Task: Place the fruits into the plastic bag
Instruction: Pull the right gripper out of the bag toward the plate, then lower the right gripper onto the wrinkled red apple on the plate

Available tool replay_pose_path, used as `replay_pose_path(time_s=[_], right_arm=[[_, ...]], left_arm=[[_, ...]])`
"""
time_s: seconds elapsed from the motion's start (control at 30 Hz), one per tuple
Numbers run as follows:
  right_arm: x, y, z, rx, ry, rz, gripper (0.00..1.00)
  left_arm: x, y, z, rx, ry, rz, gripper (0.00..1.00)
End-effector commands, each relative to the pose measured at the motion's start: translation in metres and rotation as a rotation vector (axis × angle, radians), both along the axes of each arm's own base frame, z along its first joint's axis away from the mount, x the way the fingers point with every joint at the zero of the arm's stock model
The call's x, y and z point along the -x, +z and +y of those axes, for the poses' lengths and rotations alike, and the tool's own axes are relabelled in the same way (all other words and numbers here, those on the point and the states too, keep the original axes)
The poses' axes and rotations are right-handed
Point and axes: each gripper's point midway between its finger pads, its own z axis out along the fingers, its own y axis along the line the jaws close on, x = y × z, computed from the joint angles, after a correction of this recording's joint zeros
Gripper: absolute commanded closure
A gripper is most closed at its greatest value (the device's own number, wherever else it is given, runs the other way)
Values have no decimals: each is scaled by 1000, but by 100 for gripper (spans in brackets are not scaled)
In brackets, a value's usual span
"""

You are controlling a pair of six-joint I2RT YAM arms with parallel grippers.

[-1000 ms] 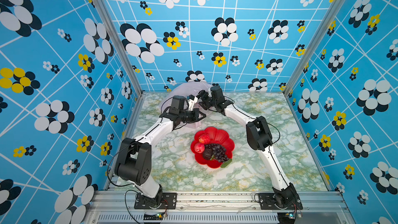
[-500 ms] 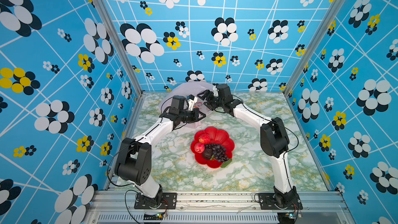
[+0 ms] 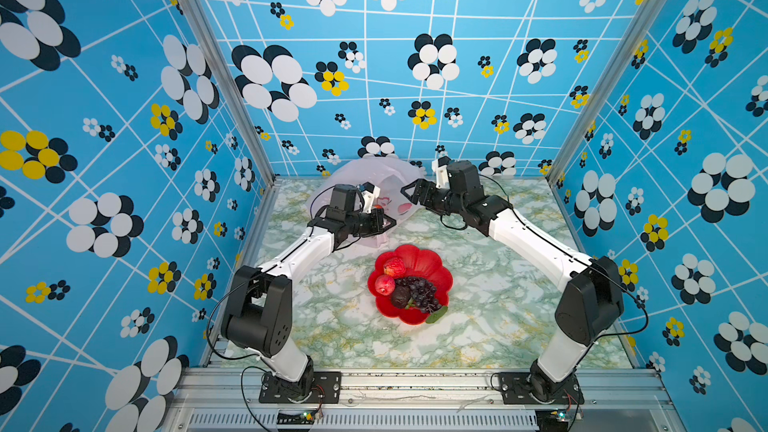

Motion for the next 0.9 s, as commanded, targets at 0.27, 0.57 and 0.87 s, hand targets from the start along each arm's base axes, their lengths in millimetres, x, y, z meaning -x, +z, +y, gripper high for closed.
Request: replay_pose_path(time_s=[0.27, 0.57, 0.87], right_arm=[[45, -13, -47, 256, 55, -32, 16], [63, -48, -19, 389, 245, 100, 12], [76, -79, 12, 660, 405, 146, 6]], left_arm=[[0, 20, 7, -13, 58, -72, 100], [1, 19, 11, -53, 61, -72, 100], [-1, 16, 16, -82, 86, -63, 100]])
